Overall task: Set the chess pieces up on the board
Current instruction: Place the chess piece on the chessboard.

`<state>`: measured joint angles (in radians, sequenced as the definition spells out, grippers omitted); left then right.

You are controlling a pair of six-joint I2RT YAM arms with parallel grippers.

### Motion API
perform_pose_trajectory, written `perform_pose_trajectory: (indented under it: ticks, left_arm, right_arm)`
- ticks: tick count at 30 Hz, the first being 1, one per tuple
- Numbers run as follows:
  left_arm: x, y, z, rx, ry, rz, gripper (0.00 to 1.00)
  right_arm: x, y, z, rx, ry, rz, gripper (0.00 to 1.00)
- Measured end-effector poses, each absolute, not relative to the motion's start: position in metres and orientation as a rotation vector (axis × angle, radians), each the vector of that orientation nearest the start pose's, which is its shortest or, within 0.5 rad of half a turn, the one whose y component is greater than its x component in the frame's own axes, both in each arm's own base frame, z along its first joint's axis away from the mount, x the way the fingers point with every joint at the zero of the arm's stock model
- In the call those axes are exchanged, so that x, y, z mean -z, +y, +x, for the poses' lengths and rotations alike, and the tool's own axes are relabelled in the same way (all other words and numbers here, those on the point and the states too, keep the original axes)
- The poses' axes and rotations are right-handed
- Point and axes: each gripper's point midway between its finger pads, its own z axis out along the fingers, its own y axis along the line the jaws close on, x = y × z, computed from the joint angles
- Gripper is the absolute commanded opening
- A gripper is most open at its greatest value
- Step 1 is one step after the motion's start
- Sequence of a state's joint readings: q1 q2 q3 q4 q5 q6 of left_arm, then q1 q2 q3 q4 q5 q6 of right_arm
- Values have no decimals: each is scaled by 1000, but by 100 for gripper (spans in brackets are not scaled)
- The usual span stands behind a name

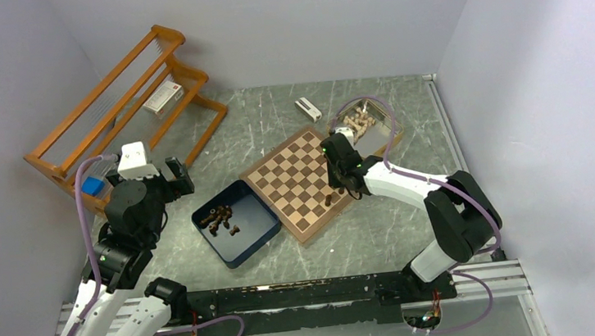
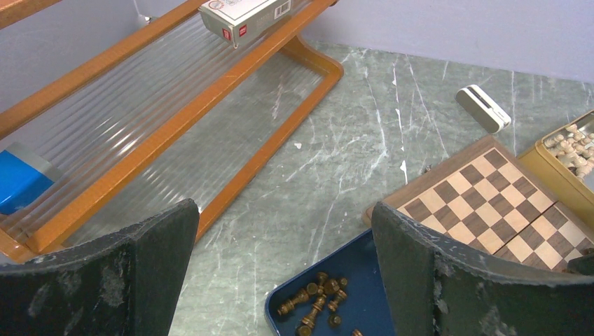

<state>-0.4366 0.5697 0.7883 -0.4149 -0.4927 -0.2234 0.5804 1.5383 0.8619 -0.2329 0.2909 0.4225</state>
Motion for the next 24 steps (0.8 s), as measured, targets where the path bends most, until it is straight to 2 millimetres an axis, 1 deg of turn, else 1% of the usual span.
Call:
perform_pose_trajectory:
  ticks: [16, 24]
  left_arm:
    - [-282, -36, 253, 48, 1736, -169, 98]
    - [-282, -36, 253, 48, 1736, -169, 98]
  right_arm:
    - [-53, 171, 321, -101, 2432, -71, 26]
    - [-55, 172, 323, -103, 2429, -71, 27]
